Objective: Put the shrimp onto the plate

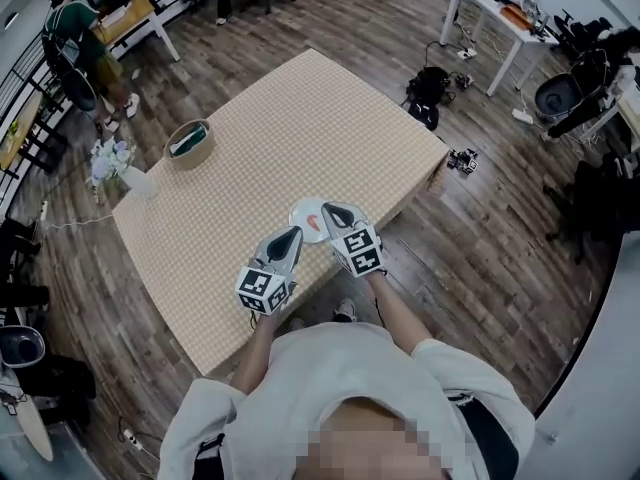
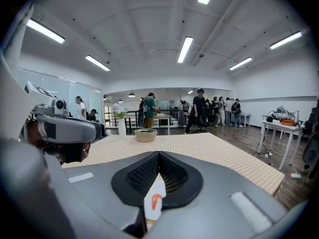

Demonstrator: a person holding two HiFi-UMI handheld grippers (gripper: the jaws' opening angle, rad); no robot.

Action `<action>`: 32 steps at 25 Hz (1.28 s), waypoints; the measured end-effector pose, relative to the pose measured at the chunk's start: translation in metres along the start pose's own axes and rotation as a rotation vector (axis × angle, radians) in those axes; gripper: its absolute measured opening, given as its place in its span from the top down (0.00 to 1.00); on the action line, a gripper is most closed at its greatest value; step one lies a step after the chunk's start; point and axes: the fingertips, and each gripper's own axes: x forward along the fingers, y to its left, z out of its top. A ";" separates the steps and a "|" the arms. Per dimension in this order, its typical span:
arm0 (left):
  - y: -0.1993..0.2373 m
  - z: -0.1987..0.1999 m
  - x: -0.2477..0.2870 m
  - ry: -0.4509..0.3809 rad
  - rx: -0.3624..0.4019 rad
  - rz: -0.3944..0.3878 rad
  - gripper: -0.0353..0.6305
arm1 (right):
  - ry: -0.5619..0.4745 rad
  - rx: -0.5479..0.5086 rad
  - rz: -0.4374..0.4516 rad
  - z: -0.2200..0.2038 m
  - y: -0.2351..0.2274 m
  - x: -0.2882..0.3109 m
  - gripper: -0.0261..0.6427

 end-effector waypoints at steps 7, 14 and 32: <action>0.008 0.004 -0.018 -0.002 0.010 0.000 0.93 | -0.087 0.025 -0.001 0.010 0.023 -0.015 0.96; 0.016 -0.005 -0.066 -0.009 -0.024 -0.020 0.93 | -0.084 0.030 -0.039 0.011 0.063 -0.024 0.96; -0.010 -0.029 -0.215 -0.037 -0.049 -0.201 0.93 | -0.087 0.010 -0.220 -0.008 0.237 -0.117 0.97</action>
